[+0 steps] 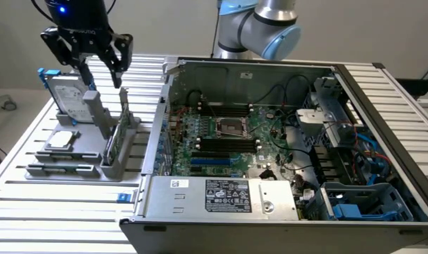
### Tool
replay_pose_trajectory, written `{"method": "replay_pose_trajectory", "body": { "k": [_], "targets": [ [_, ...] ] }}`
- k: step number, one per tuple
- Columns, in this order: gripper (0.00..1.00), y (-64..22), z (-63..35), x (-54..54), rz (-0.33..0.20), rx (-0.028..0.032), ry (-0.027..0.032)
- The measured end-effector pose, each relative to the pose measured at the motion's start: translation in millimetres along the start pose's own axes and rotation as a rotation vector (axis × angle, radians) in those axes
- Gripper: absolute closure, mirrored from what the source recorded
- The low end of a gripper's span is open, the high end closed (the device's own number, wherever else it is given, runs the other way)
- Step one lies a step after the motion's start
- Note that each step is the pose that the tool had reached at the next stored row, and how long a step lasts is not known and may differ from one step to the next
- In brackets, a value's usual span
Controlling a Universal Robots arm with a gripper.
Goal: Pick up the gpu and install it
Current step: 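Pick up the gpu and move the gpu toward the slot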
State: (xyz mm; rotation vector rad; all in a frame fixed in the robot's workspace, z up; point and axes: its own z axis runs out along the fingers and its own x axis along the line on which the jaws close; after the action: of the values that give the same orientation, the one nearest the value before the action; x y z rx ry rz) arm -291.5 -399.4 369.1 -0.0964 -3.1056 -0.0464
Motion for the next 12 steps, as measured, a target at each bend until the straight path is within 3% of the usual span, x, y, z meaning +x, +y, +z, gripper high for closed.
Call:
{"method": "replay_pose_trajectory", "body": {
  "k": [1,2,4,10,11,12],
  "targets": [
    [0.30,0.0,0.0,0.0,0.000,0.0000,0.0000],
    [0.30,0.0,0.0,0.0,0.000,0.0000,-0.0001],
    [0.04,0.0,0.0,0.0,0.000,0.0000,0.0000],
    [0.00,0.0,0.0,0.0,0.000,0.0000,0.0000],
    [0.07,0.0,0.0,0.0,0.000,0.0000,0.0000],
    [0.07,0.0,0.0,0.0,0.000,0.0000,0.0000]
  ]
}}
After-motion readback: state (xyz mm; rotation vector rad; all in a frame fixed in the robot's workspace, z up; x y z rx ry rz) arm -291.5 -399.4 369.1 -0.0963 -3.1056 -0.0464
